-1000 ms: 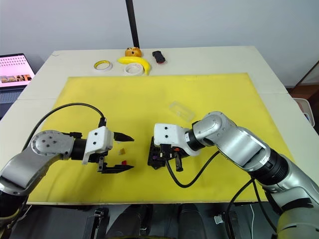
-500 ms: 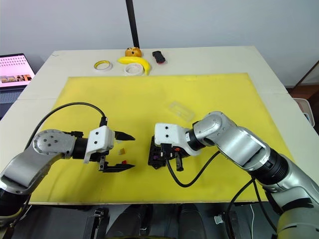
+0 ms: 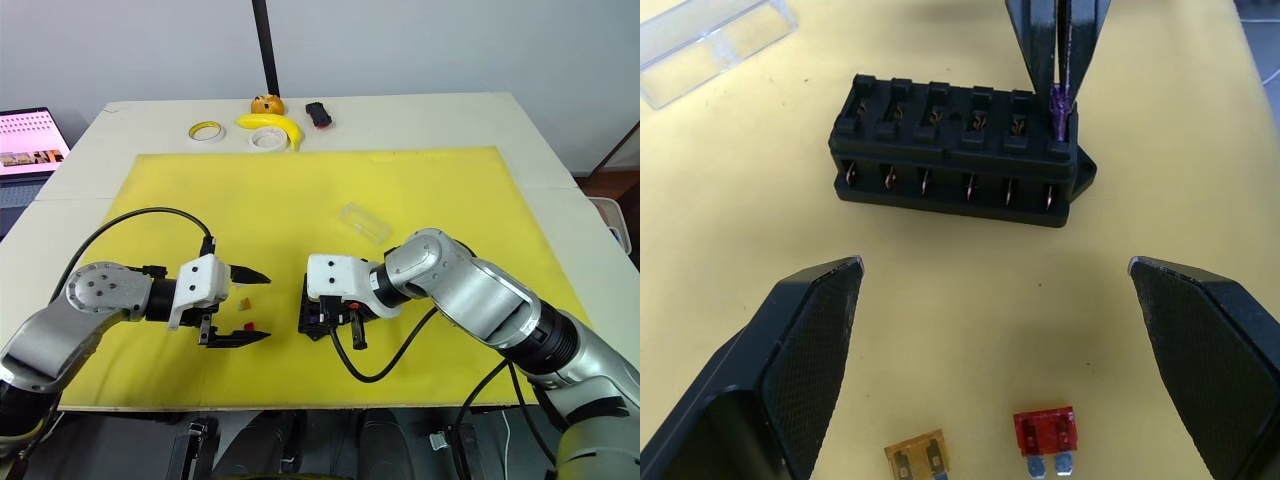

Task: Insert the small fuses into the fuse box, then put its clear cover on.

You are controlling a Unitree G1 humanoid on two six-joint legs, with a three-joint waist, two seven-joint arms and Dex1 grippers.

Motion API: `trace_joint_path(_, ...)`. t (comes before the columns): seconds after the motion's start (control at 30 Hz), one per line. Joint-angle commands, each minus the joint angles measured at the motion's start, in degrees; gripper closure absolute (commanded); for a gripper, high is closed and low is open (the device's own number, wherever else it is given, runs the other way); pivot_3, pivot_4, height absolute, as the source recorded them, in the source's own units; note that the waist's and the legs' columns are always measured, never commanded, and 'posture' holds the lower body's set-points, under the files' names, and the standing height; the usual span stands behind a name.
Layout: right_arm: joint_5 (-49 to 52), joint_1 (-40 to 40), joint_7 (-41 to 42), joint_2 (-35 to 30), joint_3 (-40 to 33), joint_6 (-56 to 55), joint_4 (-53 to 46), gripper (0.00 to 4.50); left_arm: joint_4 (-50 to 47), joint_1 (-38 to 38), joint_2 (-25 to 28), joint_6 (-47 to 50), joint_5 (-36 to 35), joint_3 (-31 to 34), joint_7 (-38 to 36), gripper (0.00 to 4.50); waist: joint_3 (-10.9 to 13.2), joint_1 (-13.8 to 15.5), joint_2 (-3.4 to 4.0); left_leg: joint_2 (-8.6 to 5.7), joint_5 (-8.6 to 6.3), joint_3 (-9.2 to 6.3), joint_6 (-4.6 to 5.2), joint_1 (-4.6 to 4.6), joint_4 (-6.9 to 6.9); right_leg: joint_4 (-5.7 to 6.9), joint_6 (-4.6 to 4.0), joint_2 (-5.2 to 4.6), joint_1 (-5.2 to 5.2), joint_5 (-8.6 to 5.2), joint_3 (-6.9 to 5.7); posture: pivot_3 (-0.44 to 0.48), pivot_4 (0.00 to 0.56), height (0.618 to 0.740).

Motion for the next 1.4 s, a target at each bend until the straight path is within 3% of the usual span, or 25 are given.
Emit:
trace_joint_path(0.03,-1.5,-1.2,-0.2,-0.3,0.8,-0.8,-0.7,4.50,-2.1,0.1,-0.3,-0.2,0.0,0.3,0.5,0.03,0.0,0.0,0.00,0.00,0.00,0.00,0.00,0.00,0.00,0.00,0.00,0.00,0.00,0.00,0.00,0.000,0.150,0.740)
trace_joint_path(0.27,-1.7,-1.9,0.4,-0.1,0.7,-1.1,-0.3,4.50,-2.2,0.0,-0.4,0.1,-0.1,0.4,0.7,0.03,0.0,0.0,0.00,0.00,0.00,0.00,0.00,0.02,0.01,0.01,0.00,0.00,0.01,0.00,0.00,0.000,0.150,0.740)
trace_joint_path(0.37,-1.3,-2.2,1.0,-0.1,0.2,-1.2,-0.4,3.54,-2.0,-0.1,-0.3,0.1,0.0,0.5,0.7,0.00,0.0,0.0,0.00,0.00,0.00,0.00,0.00,0.02,0.01,0.01,0.00,0.00,0.01,0.00,0.00,0.000,0.150,0.740)
trace_joint_path(0.5,-1.0,-2.5,1.9,-0.3,-0.6,-2.1,-0.2,1.60,-1.7,-0.3,-0.4,0.0,0.1,0.5,0.8,0.00,0.0,0.0,0.00,0.00,0.00,0.00,0.00,0.02,0.00,0.00,0.00,0.00,0.01,0.00,0.00,0.000,0.150,0.740)
trace_joint_path(0.7,2.2,-2.7,3.7,0.7,-5.8,-3.6,1.7,1.60,-1.2,-0.5,-0.2,-0.2,0.3,0.8,0.7,0.00,0.0,0.0,0.00,0.00,0.00,0.00,0.00,0.02,0.00,0.01,0.00,0.01,0.01,0.00,0.00,0.000,0.150,0.740)
trace_joint_path(0.8,5.1,1.2,3.1,2.7,-11.9,-8.6,3.0,1.60,-0.5,-1.0,-0.3,0.0,0.0,1.6,0.9,0.00,0.0,0.0,-0.01,0.00,0.00,-0.01,0.00,0.02,0.00,0.00,0.00,0.10,0.02,0.00,0.00,0.000,0.150,0.740)
trace_joint_path(0.9,5.6,5.6,2.1,4.4,-15.0,-13.3,5.1,2.50,0.2,-1.0,-0.4,-0.1,0.0,2.0,1.1,0.00,0.0,0.0,-0.02,0.00,0.00,-0.06,0.00,0.03,0.01,-0.01,0.00,0.13,0.08,0.01,0.00,0.000,0.150,0.740)
trace_joint_path(1.03,6.2,10.2,1.6,6.5,-16.3,-17.3,6.8,4.46,0.8,-0.9,-0.4,-0.2,0.1,2.1,1.1,0.00,0.0,0.0,-0.02,-0.01,0.00,-0.06,-0.01,0.04,0.02,0.00,0.03,0.14,0.08,0.03,0.00,0.000,0.150,0.740)
trace_joint_path(1.4,4.9,16.9,2.2,7.2,-14.9,-22.1,7.7,4.46,0.7,-1.1,-0.5,0.0,0.5,1.2,1.2,0.00,0.0,0.0,-0.02,0.01,0.01,-0.07,-0.02,0.06,0.01,0.00,0.03,0.16,0.09,0.03,0.01,0.000,0.150,0.740)
